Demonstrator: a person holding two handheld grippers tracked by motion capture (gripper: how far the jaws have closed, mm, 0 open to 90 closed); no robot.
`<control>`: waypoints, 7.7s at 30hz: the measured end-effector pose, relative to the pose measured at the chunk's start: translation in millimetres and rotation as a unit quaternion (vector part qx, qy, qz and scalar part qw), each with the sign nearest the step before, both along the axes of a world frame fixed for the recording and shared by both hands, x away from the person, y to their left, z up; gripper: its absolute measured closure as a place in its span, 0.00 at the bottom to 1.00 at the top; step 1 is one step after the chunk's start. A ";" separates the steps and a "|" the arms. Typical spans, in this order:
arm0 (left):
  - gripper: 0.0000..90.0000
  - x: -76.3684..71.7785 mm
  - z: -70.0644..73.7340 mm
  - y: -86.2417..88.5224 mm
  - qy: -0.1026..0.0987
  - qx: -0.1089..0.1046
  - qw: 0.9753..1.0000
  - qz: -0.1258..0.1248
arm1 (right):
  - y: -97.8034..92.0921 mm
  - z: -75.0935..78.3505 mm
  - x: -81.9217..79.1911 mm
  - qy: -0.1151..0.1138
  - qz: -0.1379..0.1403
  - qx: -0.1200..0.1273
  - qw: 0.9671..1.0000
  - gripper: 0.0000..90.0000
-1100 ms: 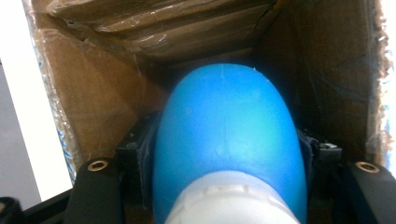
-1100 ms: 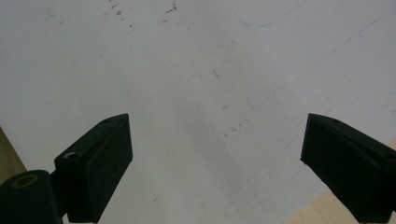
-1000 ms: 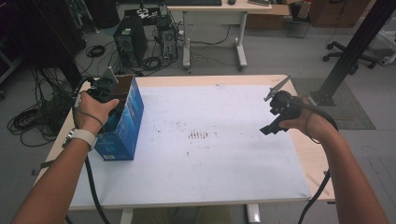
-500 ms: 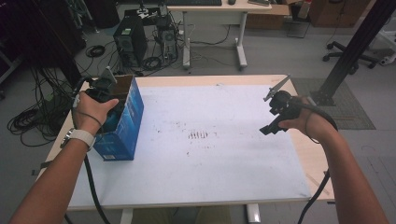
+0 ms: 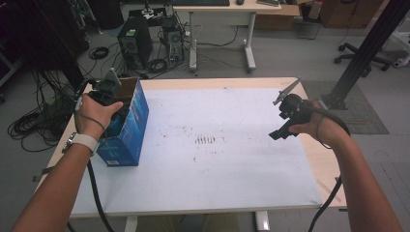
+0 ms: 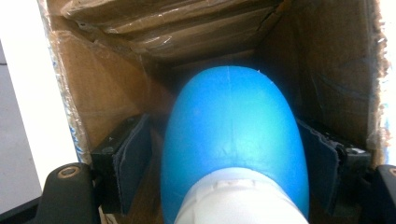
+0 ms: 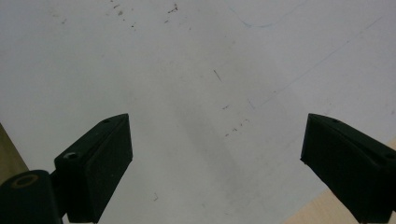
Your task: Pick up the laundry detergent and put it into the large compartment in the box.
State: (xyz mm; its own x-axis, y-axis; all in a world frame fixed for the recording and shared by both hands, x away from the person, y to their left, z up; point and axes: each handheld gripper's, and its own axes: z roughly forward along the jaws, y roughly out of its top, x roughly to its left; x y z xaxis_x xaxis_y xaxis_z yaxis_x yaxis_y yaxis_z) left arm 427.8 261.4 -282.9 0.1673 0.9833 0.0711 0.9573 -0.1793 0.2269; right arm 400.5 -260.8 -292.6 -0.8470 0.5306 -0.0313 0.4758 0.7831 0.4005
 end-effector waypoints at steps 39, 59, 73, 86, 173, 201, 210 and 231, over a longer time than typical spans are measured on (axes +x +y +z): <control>0.16 -11.6 27.4 -1.0 -0.016 -0.021 1.000 -0.007 | -1.9 6.9 -7.3 -0.009 -0.001 0.003 1.000 0.10; 0.15 -20.1 52.3 -7.2 -0.018 -0.018 0.999 -0.021 | -0.4 12.2 -11.1 -0.012 0.001 0.003 1.000 0.10; 0.15 -26.4 71.7 -11.7 -0.018 -0.010 0.999 -0.033 | -0.7 15.5 -13.9 -0.014 0.000 0.001 1.000 0.10; 0.15 -32.1 82.9 -16.7 -0.011 -0.013 0.998 -0.056 | 1.4 18.4 -15.3 -0.016 0.001 0.002 1.000 0.10; 0.14 -80.9 116.5 -102.8 -0.005 -0.023 0.961 -0.277 | 13.5 28.7 -17.0 -0.021 0.007 -0.003 1.000 0.10; 0.14 -94.7 105.2 -141.2 0.010 -0.028 0.922 -0.385 | 18.8 27.8 -14.6 -0.020 0.009 -0.003 1.000 0.10; 0.14 -98.7 100.3 -153.5 0.016 -0.024 0.913 -0.406 | 18.2 26.9 -15.4 -0.019 0.008 -0.004 1.000 0.10; 0.13 -107.9 89.5 -171.4 0.007 -0.032 0.897 -0.440 | 18.0 24.1 -15.4 -0.018 0.007 -0.002 1.000 0.10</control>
